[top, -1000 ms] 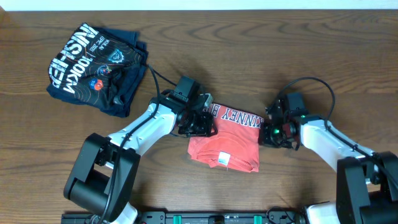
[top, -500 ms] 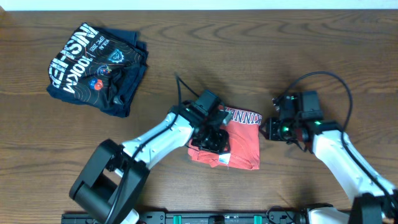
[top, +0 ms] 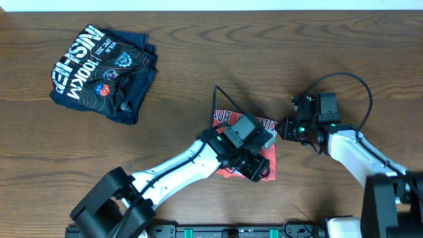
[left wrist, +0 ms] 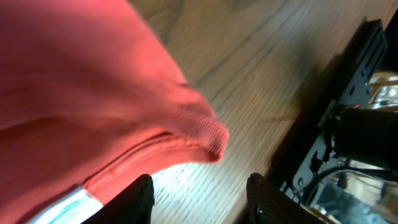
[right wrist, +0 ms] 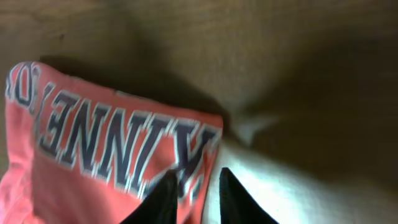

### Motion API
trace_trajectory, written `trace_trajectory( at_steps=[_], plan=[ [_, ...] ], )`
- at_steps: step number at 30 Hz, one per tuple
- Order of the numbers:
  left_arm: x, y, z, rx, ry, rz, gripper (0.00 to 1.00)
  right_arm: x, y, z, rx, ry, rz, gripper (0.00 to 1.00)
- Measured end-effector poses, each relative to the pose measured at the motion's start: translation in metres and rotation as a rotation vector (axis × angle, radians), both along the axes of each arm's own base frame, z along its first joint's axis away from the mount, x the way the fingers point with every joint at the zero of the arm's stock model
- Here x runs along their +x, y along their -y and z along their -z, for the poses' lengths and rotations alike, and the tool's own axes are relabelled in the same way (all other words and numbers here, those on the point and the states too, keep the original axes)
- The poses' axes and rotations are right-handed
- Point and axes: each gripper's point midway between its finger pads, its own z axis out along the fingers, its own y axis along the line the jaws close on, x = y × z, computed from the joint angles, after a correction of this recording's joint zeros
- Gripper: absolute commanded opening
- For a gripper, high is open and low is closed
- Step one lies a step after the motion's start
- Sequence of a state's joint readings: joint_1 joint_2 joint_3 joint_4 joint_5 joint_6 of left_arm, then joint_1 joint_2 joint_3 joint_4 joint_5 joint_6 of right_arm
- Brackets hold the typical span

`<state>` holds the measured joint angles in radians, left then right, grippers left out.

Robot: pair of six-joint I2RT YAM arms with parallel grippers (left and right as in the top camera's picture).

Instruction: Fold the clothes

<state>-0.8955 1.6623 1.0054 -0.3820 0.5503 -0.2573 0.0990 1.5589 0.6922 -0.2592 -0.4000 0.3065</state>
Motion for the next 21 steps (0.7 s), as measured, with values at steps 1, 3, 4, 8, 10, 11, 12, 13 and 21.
trace_trajectory(
  at_steps=[1,3,4,8,10,11,12,13,21],
  plan=[
    [-0.001,0.004,0.002,-0.002,0.01,0.008,0.51,0.002,-0.001,0.003,0.007,-0.004,0.006,0.19],
    [-0.003,0.009,0.005,-0.006,0.02,0.02,0.52,0.004,-0.002,0.008,0.021,-0.016,0.022,0.19],
    [-0.004,0.01,0.007,-0.004,0.02,0.023,0.52,0.004,-0.002,0.01,0.025,-0.026,0.03,0.2],
    [-0.005,0.012,0.016,0.016,0.018,0.029,0.56,0.002,-0.003,0.015,0.035,-0.053,0.052,0.31],
    [-0.005,0.011,0.019,0.022,0.016,0.025,0.56,0.002,-0.003,0.014,0.039,-0.054,0.056,0.31],
    [-0.005,0.012,0.019,0.022,0.016,0.024,0.56,0.002,-0.003,0.014,0.042,-0.053,0.055,0.31],
    [-0.005,0.012,0.019,0.022,0.016,0.024,0.56,0.003,-0.004,0.014,0.044,-0.052,0.055,0.31],
    [-0.004,0.012,0.019,0.021,0.015,0.021,0.56,0.003,-0.004,0.013,0.047,-0.052,0.053,0.31],
    [0.004,0.013,0.018,0.024,-0.039,-0.095,0.55,0.002,-0.006,0.013,0.059,-0.056,0.056,0.3]
  ],
)
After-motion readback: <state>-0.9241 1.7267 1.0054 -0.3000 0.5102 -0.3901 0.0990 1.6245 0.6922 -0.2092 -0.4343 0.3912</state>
